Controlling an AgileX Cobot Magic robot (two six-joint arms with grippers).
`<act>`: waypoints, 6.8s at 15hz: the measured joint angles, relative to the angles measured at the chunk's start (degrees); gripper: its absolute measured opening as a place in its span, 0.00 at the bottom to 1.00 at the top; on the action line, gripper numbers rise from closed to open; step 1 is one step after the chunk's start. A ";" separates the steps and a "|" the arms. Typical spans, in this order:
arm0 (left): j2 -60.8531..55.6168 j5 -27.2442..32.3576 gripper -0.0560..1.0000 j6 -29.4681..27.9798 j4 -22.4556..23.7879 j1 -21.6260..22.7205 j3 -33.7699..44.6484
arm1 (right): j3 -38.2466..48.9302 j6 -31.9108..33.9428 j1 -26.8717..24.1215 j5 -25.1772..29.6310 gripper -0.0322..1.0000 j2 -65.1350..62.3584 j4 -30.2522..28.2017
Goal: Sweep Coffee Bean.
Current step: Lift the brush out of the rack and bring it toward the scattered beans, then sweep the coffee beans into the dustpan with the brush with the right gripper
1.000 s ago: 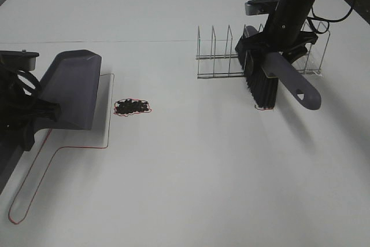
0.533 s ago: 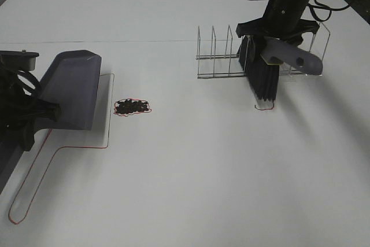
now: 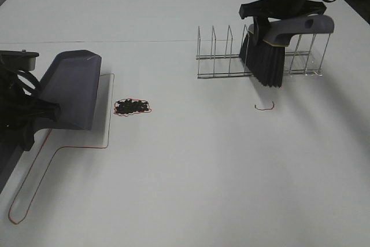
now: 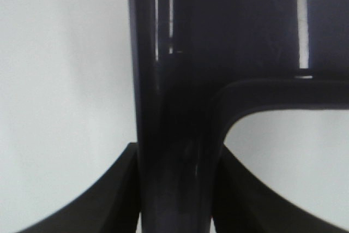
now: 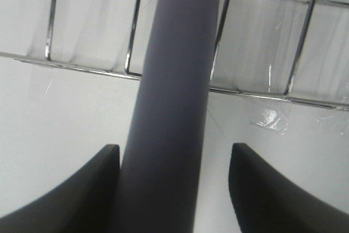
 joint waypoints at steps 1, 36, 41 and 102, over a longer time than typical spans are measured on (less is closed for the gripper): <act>0.00 0.00 0.37 0.00 0.00 0.00 0.00 | 0.00 0.00 0.00 0.06 0.56 -0.57 0.00; -0.29 1.03 0.37 2.86 28.07 0.34 -5.56 | 46.01 8.82 -0.06 -3.04 0.37 -40.45 -8.48; -0.29 -3.04 0.37 5.56 33.86 0.34 -5.61 | 45.95 12.38 3.38 -4.35 0.37 -36.90 -12.95; 9.22 1.38 0.37 21.49 11.63 1.55 -3.38 | -4.64 6.99 32.09 -13.24 0.37 12.83 17.48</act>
